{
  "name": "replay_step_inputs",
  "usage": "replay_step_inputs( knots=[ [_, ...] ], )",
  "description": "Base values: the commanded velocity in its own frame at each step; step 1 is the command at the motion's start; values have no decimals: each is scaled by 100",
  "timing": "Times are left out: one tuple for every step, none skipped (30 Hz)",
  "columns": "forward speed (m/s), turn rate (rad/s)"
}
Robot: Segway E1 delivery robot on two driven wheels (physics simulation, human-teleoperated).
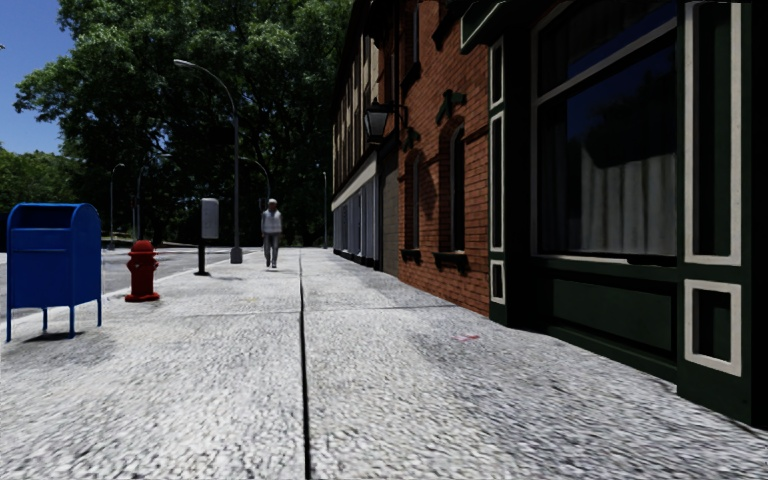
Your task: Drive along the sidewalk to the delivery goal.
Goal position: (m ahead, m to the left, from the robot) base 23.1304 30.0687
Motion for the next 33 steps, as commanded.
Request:
replay_step_inputs(
  knots=[
    [200,0],
    [200,7],
    [200,17],
    [200,17],
    [200,28],
    [200,35],
    [200,38],
    [200,38],
    [200,38],
    [200,38],
    [200,38],
    [200,38],
    [200,38],
    [200,38],
    [200,38],
    [200,38],
    [200,38],
    [200,38],
    [200,38],
    [200,38],
    [200,38],
    [200,38],
    [200,38],
    [200,38],
    [200,0],
    [200,0],
    [200,0],
    [200,0],
    [200,0],
    [200,0],
    [200,0],
    [200,0],
    [200,0]
  ],
)
